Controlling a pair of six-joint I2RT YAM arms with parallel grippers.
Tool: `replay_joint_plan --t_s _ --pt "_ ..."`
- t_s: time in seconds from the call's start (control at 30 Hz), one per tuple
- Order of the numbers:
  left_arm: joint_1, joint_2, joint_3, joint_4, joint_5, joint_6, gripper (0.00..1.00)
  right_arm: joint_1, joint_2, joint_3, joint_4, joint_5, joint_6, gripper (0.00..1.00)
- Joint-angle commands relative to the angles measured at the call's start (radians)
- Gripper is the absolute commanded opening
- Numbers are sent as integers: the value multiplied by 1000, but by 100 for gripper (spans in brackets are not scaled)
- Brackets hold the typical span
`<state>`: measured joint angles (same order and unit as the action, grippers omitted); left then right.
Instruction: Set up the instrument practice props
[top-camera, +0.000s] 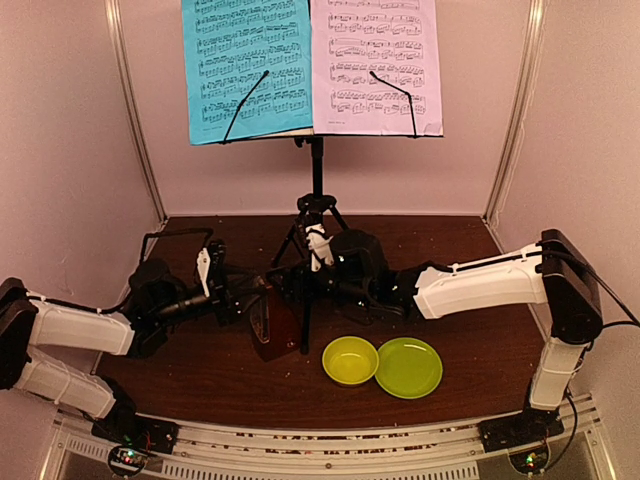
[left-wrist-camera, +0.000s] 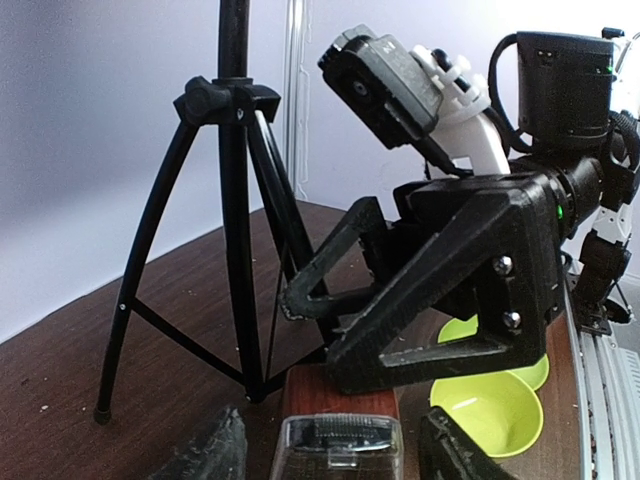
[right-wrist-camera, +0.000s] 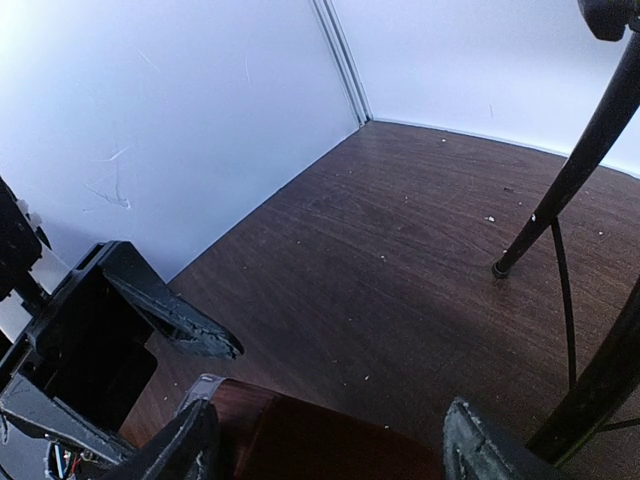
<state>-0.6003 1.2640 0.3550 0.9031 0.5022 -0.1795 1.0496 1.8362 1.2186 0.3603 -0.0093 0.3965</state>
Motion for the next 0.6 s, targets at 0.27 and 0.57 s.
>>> replay_joint_plan --t_s 0.27,0.57 --pt "21 27 -11 40 74 9 56 7 5 -25 -83 21 -18 77" --pt "24 59 -6 60 92 0 61 6 6 -26 -86 22 -19 77"
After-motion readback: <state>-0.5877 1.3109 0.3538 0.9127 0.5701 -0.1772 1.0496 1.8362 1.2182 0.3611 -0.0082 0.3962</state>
